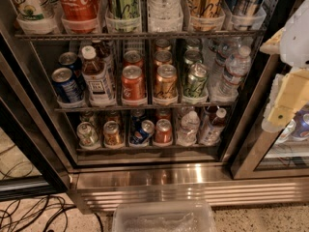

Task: Pick water bottle from bottom shelf of fridge

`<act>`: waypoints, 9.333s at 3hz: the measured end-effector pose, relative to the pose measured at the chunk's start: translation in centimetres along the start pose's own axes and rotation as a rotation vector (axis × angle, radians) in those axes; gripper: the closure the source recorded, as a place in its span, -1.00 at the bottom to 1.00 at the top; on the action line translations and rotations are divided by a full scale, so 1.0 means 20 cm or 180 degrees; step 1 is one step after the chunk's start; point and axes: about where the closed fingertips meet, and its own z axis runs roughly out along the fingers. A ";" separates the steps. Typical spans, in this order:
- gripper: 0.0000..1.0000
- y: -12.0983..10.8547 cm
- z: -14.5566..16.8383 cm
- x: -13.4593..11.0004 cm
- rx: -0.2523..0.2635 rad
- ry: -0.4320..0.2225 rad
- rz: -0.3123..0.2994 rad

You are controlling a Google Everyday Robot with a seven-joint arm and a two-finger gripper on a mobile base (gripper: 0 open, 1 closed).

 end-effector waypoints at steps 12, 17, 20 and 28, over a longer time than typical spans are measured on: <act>-1.00 0.38 1.68 0.19 0.0481 -0.1480 0.0233; -1.00 0.16 1.72 -0.04 0.1776 -0.2494 0.2121; -1.00 0.13 1.71 -0.12 0.1973 -0.2706 0.2196; -0.38 -0.16 1.86 -0.10 0.2835 -0.2789 0.2346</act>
Offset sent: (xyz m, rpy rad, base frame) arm -0.0187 0.0049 -0.0788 -0.0098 0.0535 0.0019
